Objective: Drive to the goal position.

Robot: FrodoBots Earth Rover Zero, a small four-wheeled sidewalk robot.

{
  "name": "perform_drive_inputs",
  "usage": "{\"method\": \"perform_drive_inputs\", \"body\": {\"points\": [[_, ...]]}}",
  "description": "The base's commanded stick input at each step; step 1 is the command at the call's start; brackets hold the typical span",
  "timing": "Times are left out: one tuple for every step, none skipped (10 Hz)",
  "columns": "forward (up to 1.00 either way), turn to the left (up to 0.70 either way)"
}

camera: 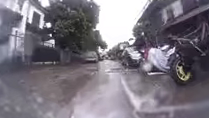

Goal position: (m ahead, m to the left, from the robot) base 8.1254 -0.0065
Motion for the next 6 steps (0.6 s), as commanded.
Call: {"method": "perform_drive_inputs", "body": {"points": [[1.00,0.00],[1.00,0.00],[1.00,0.00],[1.00,0.00],[1.00,0.00],[1.00,0.00]]}}
